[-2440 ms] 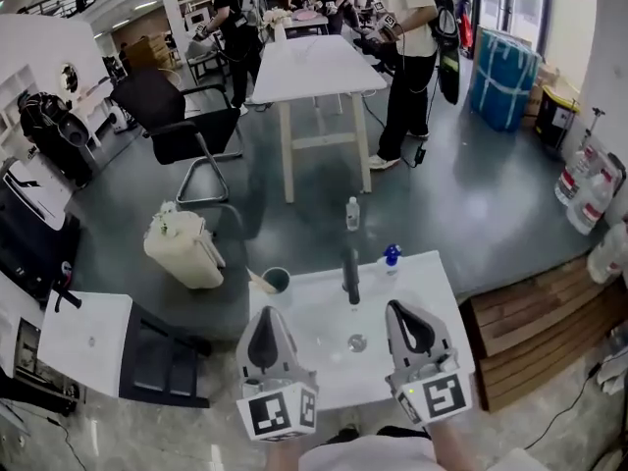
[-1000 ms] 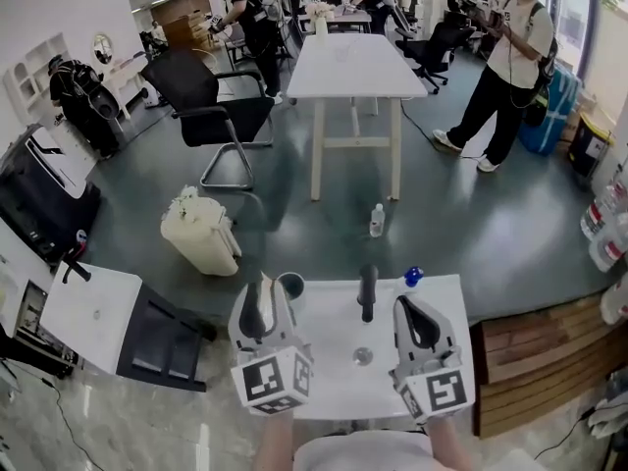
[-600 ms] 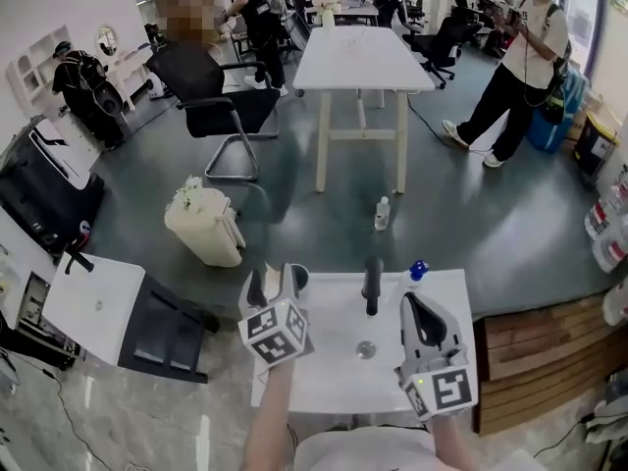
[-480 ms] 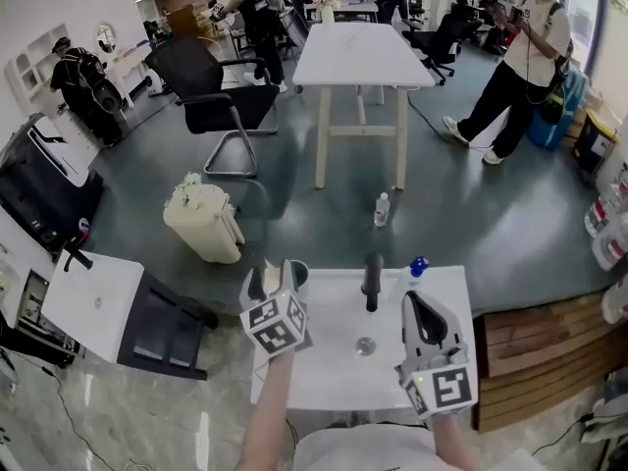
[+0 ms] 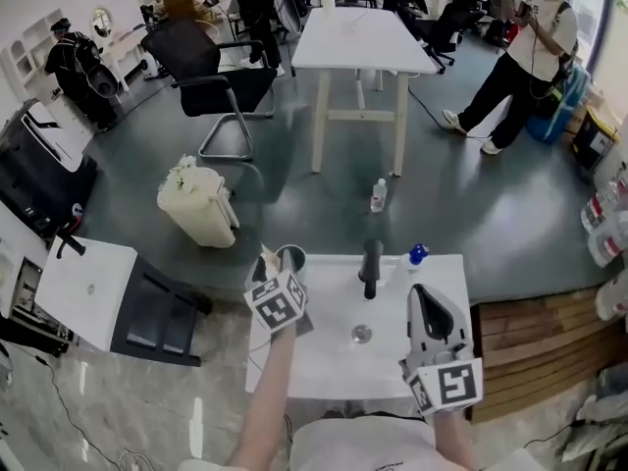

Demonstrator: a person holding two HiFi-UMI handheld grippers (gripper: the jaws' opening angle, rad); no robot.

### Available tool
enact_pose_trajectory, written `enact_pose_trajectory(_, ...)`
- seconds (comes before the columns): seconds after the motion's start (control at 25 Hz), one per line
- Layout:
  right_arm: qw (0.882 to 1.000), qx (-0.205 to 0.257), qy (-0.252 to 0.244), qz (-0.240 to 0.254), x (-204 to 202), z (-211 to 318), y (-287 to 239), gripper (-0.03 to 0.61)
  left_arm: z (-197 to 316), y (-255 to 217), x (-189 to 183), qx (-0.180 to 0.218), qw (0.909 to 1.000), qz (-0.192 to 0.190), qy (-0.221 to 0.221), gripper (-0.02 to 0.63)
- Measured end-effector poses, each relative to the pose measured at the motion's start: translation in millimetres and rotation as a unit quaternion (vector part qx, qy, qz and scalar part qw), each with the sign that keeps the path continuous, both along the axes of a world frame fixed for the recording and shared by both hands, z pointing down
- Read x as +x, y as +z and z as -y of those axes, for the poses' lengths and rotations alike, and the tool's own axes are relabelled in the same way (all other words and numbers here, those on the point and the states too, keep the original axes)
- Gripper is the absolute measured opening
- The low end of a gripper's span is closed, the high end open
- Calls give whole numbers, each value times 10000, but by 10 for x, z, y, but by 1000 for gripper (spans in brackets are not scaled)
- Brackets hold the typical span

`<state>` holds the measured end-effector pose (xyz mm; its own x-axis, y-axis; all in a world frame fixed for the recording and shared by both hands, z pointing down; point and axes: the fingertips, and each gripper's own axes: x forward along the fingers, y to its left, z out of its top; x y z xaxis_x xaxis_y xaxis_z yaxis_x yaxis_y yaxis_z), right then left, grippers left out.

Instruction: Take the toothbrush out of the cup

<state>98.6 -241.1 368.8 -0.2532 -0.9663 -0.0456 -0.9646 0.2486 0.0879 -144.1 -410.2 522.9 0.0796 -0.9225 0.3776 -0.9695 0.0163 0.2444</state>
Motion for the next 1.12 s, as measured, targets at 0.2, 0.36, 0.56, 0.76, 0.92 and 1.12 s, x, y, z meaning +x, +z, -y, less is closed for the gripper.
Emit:
enact_pose_trajectory(0.2,10000,-32,14,-45,8,-14,3,11,13,159,-25,-199,9997,-45,-111,219)
enact_pose_trajectory(0.36,10000,-61,38,-62,26,-38,3,11,-6,260,-18,-375,9991,72,-193,160)
enact_pose_trajectory(0.56,9999,-82,37,-68,31,-51,16,11,7,269,-12,-440,9985,180,-277,67)
enact_pose_trajectory(0.76,9999,-79,23,-68,28,-61,17,11,3,265,-10,-450,9982,235,-314,50)
enact_pose_trajectory(0.92,10000,-57,28,-67,32,-66,15,11,-4,267,-16,-456,9981,233,-347,49)
enact_pose_trajectory(1.12,10000,-36,0,-40,8,-66,-12,11,-27,164,-21,-412,9982,203,-375,48)
